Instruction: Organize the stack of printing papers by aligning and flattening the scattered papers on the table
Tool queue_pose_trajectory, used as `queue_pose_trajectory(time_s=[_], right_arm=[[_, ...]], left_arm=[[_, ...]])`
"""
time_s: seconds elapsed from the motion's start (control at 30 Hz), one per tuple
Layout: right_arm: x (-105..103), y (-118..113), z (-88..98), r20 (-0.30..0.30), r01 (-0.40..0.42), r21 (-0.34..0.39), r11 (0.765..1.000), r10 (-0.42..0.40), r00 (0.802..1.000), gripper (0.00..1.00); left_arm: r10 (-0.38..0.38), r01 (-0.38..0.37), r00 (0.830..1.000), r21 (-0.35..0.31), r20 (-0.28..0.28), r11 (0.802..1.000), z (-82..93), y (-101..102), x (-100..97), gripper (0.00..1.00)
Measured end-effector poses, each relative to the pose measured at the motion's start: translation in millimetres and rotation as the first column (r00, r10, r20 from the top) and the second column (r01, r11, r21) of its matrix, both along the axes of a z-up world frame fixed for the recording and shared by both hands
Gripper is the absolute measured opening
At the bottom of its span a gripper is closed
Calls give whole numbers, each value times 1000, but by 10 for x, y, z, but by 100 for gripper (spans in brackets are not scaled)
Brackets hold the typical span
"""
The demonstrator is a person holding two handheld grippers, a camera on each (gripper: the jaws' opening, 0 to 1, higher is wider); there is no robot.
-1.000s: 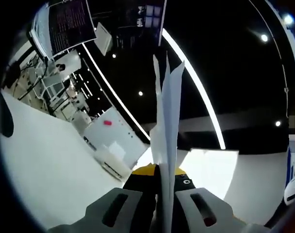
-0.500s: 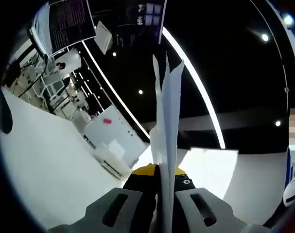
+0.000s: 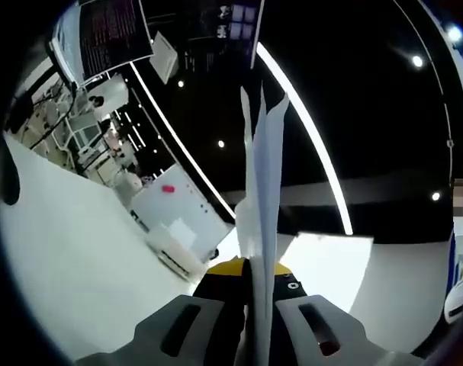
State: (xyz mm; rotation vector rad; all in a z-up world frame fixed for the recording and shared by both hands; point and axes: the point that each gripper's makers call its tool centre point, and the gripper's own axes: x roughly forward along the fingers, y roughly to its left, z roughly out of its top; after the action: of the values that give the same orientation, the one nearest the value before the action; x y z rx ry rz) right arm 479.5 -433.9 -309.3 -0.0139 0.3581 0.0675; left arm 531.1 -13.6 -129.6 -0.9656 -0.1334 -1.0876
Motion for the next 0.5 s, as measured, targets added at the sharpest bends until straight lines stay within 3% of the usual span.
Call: queue_pose_trajectory(time_s=[0.2, 0.3, 0.5], right_arm=[[-9, 23, 8, 6, -11, 1, 1000, 11, 1000, 80], [6, -24, -3, 6, 5, 1, 1000, -5, 1000, 89], [10, -70, -20, 1, 5, 3, 1000, -5, 1000, 90]], left_arm=[[-4, 4, 1000, 6, 3, 1000, 14, -13, -8, 6], [-6, 6, 1000, 8, 7, 1000, 29, -26, -14, 6], [-3, 3, 1000, 3, 6, 1000, 32, -21, -19, 6]])
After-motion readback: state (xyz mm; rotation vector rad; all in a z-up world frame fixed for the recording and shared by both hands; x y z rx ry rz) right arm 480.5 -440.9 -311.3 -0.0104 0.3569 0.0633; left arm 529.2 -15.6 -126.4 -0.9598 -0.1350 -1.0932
